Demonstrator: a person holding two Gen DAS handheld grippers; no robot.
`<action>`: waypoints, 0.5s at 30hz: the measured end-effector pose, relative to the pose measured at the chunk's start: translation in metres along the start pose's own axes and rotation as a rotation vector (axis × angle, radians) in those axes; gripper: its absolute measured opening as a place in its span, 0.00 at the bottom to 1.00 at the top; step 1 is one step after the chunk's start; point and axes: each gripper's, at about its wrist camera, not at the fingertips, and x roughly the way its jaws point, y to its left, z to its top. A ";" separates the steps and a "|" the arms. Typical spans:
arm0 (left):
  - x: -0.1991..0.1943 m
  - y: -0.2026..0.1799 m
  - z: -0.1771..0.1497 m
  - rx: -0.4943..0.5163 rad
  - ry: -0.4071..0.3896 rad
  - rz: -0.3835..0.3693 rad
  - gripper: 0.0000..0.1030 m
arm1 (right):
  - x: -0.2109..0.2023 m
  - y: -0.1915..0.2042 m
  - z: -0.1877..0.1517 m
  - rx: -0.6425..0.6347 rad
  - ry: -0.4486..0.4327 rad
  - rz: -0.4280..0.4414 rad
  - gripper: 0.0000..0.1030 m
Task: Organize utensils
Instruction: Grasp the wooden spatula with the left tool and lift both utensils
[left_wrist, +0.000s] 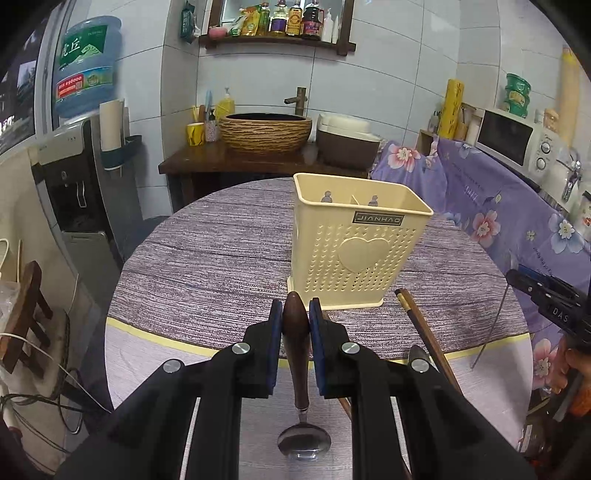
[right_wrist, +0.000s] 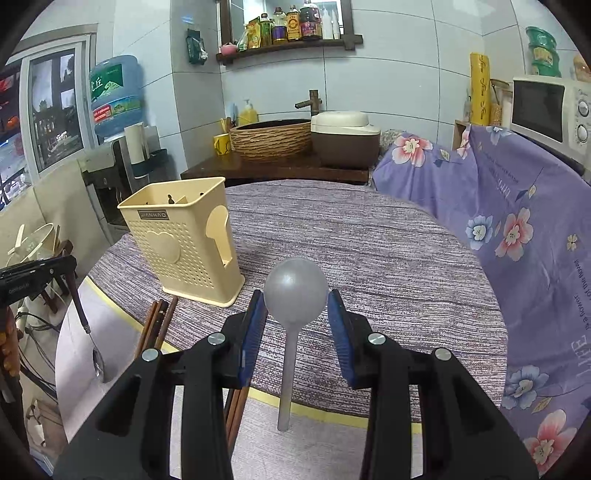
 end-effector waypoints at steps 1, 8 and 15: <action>0.001 0.001 0.000 -0.003 -0.003 -0.005 0.15 | -0.004 0.001 -0.001 0.000 0.000 0.003 0.35; -0.010 0.009 -0.003 -0.021 -0.019 -0.035 0.15 | -0.009 0.004 -0.006 -0.002 -0.004 0.002 0.35; -0.022 0.014 0.004 -0.019 -0.059 -0.042 0.15 | -0.018 0.006 0.000 -0.007 -0.031 0.005 0.35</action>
